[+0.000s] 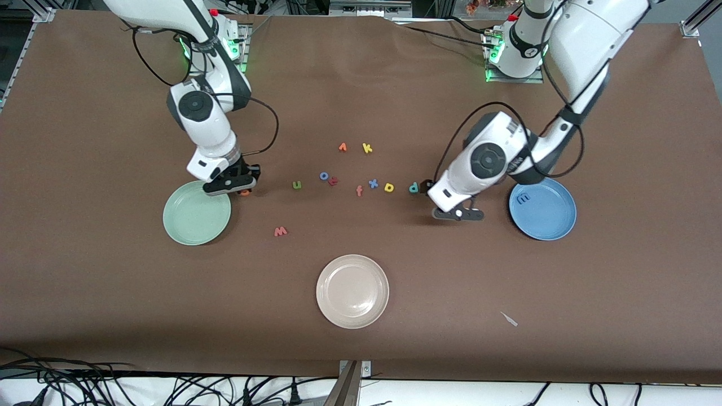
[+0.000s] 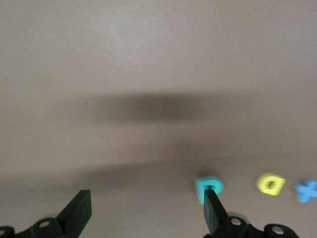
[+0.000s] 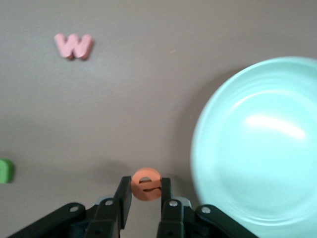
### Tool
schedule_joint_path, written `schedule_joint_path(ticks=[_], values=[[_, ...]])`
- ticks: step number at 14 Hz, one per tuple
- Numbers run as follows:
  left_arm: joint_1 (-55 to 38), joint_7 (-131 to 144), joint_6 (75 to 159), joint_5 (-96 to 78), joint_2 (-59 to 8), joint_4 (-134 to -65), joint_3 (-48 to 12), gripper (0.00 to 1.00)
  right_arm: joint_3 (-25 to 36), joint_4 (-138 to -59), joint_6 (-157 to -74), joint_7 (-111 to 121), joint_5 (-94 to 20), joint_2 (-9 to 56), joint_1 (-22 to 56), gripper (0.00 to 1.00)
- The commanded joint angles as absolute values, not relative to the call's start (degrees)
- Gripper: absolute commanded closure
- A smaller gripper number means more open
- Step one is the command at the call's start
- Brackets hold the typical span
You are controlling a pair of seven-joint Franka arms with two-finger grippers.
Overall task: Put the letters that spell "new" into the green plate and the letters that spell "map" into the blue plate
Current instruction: 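Place the e on the green plate while the left gripper grasps the p, then drop the cyan p on the blue plate while the right gripper reaches the n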
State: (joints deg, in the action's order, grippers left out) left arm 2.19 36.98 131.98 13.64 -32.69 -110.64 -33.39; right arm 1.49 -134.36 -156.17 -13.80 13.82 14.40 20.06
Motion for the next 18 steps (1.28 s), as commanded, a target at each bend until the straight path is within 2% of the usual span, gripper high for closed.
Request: schedule_joint_path(ticks=[1, 5, 7, 10, 11, 12, 16, 18], values=[[-1.7, 48.6, 138.1, 19.3, -32.7, -114.2, -33.2, 0.00, 4.8, -132.1, -150.7, -5.7, 14.3, 12.3, 20.0, 0.84], [-4.7, 62.9, 139.0, 30.3, -36.6, -113.9, -33.2, 0.02, 9.8, -131.4, -149.9, 3.6, 13.9, 12.5, 19.9, 0.83], [-4.9, 64.8, 139.0, 32.3, -37.9, -113.1, -33.2, 0.09, 9.8, -131.5, -150.1, 3.6, 13.8, 12.7, 19.8, 0.75], [-4.9, 64.7, 139.0, 32.3, -38.7, -112.2, -33.0, 0.19, 9.8, -131.5, -150.2, 3.6, 13.7, 12.7, 19.8, 0.70], [-4.9, 64.7, 139.0, 32.3, -39.1, -111.7, -33.0, 0.23, 9.8, -131.5, -150.2, 3.6, 13.7, 12.7, 19.8, 0.64], [-4.9, 64.7, 139.0, 32.3, -39.2, -111.6, -33.0, 0.30, 9.8, -131.5, -150.2, 3.6, 13.7, 12.7, 19.8, 0.58], [-4.9, 64.3, 139.0, 32.8, -39.3, -111.5, -32.9, 0.56, 9.8, -131.5, -150.2, 3.3, 13.7, 12.7, 19.9, 0.55], [-5.0, 64.3, 139.0, 33.0, -39.3, -111.5, -32.8, 0.73, 9.1, -131.5, -150.2, 2.1, 13.2, 12.8, 20.0, 0.55]])
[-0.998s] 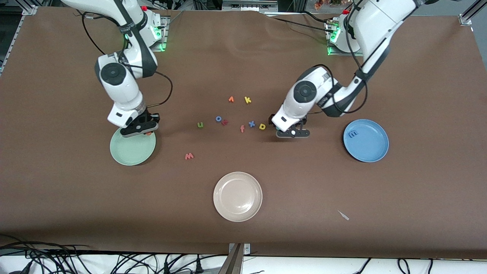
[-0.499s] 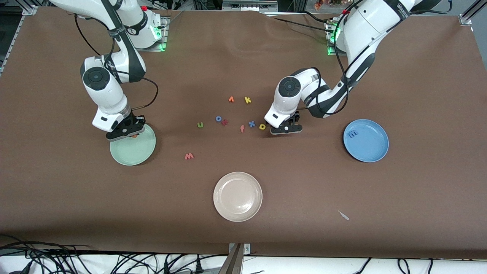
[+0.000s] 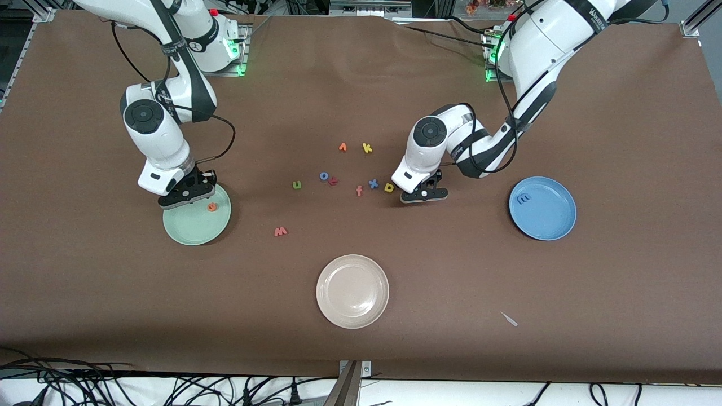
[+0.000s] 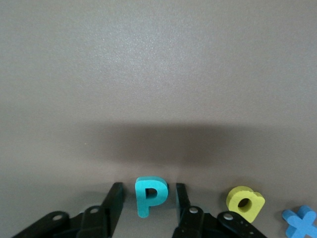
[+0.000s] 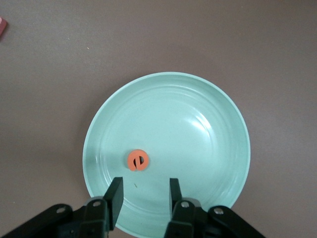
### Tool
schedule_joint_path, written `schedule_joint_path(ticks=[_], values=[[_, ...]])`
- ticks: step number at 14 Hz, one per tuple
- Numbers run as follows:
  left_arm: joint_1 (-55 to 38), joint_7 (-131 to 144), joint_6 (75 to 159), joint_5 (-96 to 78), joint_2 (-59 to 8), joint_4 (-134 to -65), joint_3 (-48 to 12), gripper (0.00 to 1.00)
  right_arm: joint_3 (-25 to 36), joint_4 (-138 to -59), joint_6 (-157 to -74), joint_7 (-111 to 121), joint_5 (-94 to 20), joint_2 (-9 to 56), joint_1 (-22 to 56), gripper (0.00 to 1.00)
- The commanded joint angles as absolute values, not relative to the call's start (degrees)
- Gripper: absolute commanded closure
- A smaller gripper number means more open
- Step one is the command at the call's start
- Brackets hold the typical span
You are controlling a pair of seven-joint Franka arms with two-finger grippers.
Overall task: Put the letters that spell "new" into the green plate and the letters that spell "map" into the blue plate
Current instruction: 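Drop the cyan p on the blue plate while the right gripper reaches the n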
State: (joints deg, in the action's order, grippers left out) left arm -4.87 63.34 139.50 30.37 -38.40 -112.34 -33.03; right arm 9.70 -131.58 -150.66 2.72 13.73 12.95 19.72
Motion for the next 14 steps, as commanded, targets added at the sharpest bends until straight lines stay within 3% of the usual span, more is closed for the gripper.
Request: schedule_joint_path(ticks=[1, 4, 6, 10, 14], values=[[-5.0, 64.3, 139.0, 33.2, -39.5, -111.5, -32.8, 0.82, 8.4, -131.4, -150.2, 0.6, 12.6, 13.0, 20.0, 0.54], [-4.6, 64.1, 138.1, 34.2, -39.0, -111.4, -32.9, 1.00, 3.7, -131.0, -150.2, -8.9, 9.7, 13.4, 20.1, 0.47], [-3.2, 61.3, 134.6, 33.7, -37.7, -110.5, -33.1, 1.00, 0.3, -129.8, -150.2, -15.7, 9.6, 14.3, 20.1, 0.46], [4.7, 43.9, 118.0, 27.1, -37.2, -103.6, -37.8, 1.00, -5.4, -126.7, -150.6, -26.6, 9.5, 17.1, 20.7, 0.40], [12.7, 25.7, 108.4, 26.3, -36.2, -101.2, -38.2, 1.00, -5.4, -124.6, -155.5, -29.6, 10.2, 21.0, 24.3, 0.31]])
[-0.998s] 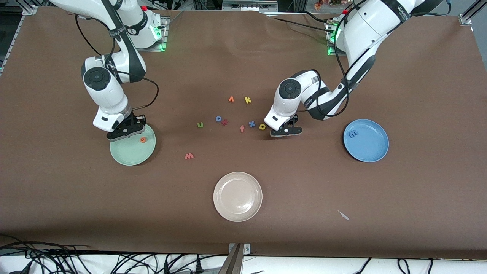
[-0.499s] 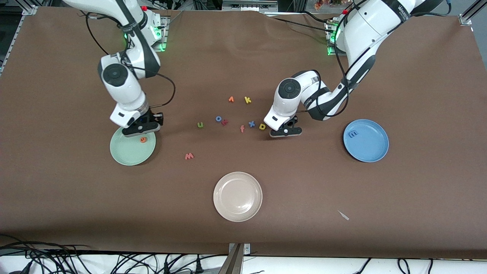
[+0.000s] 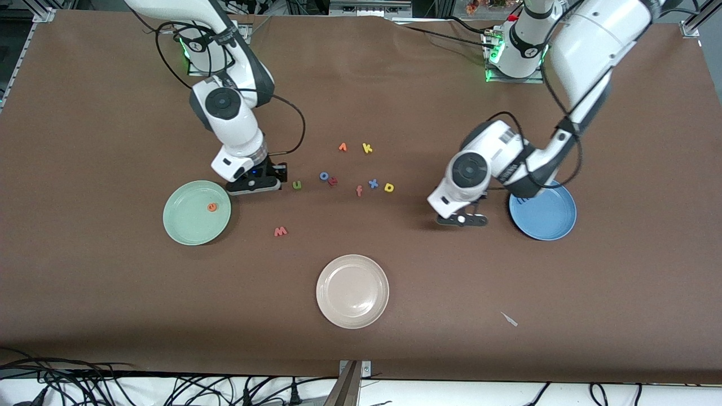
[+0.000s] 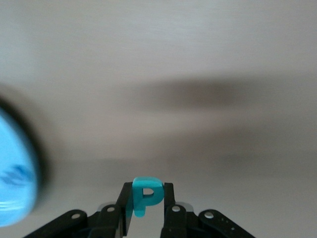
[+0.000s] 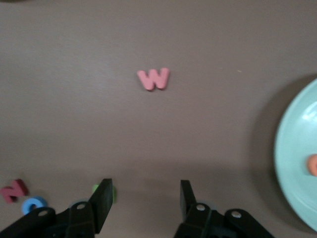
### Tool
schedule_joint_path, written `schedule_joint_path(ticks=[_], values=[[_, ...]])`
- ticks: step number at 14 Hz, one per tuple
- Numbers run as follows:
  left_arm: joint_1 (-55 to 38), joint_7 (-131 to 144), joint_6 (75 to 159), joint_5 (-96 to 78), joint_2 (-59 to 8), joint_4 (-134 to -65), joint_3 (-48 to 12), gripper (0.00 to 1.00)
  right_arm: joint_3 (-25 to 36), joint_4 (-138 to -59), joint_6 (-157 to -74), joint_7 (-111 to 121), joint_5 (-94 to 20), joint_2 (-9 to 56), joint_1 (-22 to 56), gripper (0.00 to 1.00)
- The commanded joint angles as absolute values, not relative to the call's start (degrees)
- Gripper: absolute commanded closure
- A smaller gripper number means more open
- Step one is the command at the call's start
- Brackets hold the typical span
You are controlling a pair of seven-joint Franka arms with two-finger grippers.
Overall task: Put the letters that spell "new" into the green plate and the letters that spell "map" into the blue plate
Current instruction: 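Drop the cyan p on the blue plate while the right gripper reaches the n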
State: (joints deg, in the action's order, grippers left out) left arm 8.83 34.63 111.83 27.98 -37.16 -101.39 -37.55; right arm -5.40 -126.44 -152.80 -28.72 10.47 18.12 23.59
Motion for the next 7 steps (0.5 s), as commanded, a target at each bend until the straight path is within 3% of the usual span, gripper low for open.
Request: schedule_joint_path(ticks=[1, 6, 7], values=[[15.1, 20.3, 107.2, 26.4, -36.0, -101.2, -38.2, 1.00, -5.4, -124.6, -157.0, -29.5, 10.3, 21.8, 24.5, 0.28], [26.8, -4.1, 105.6, 27.7, -35.3, -102.2, -37.9, 1.00, -5.3, -124.9, -158.3, -29.7, 10.3, 23.3, 26.3, 0.02], [28.5, -8.0, 105.6, 28.4, -35.6, -102.2, -37.8, 1.00, -5.3, -124.9, -158.3, -29.7, 10.3, 23.7, 26.5, 0.02]])
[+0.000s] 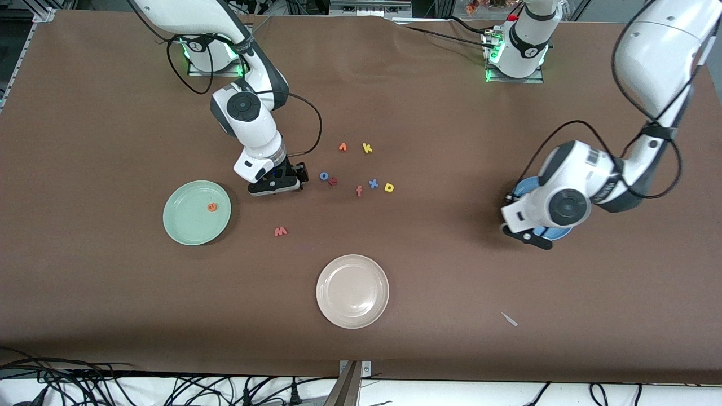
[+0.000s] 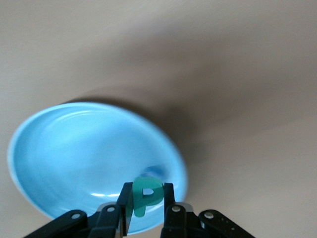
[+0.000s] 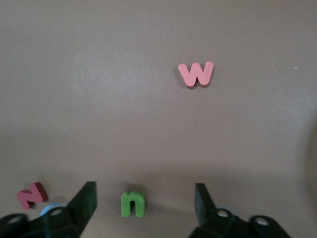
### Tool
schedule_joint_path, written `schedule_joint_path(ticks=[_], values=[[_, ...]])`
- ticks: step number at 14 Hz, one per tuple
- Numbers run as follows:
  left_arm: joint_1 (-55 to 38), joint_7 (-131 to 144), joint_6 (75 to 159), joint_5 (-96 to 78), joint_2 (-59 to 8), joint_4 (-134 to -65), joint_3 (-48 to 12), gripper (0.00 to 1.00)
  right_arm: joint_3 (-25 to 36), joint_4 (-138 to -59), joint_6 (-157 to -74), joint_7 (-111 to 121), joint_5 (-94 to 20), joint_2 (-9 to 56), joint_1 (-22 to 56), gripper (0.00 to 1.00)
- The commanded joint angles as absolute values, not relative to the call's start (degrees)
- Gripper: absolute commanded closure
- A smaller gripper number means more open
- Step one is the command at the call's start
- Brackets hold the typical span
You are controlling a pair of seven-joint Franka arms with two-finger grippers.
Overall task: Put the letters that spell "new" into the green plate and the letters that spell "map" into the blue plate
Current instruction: 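Drop the cyan p on the blue plate while the right gripper reaches the n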
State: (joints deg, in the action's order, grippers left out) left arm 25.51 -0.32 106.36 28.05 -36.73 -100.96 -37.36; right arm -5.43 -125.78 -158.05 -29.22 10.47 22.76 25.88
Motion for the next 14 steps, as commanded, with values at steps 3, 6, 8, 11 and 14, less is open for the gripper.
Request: schedule_joint_path(ticks=[3, 6, 8, 11, 14], values=[[31.7, -13.4, 106.2, 30.6, -36.9, -102.4, -37.7, 0.77, -5.2, -124.9, -158.4, -31.9, 10.3, 24.9, 27.7, 0.02], [31.6, -12.4, 105.3, 29.5, -36.6, -102.4, -37.7, 0.00, -5.1, -125.0, -161.1, -32.8, 10.3, 26.5, 28.4, 0.02], [31.4, -7.7, 104.2, 26.9, -36.0, -101.9, -38.2, 0.00, -5.0, -125.1, -161.3, -33.1, 10.3, 26.9, 28.9, 0.04], [30.4, 13.7, 105.0, 23.2, -36.0, -102.2, -43.5, 0.00, -5.0, -125.3, -162.6, -33.3, 10.3, 27.9, 29.0, 0.09], [25.9, 26.9, 110.6, 21.5, -36.5, -103.1, -45.0, 0.00, -4.6, -126.1, -163.8, -33.8, 10.4, 27.9, 28.9, 0.24]])
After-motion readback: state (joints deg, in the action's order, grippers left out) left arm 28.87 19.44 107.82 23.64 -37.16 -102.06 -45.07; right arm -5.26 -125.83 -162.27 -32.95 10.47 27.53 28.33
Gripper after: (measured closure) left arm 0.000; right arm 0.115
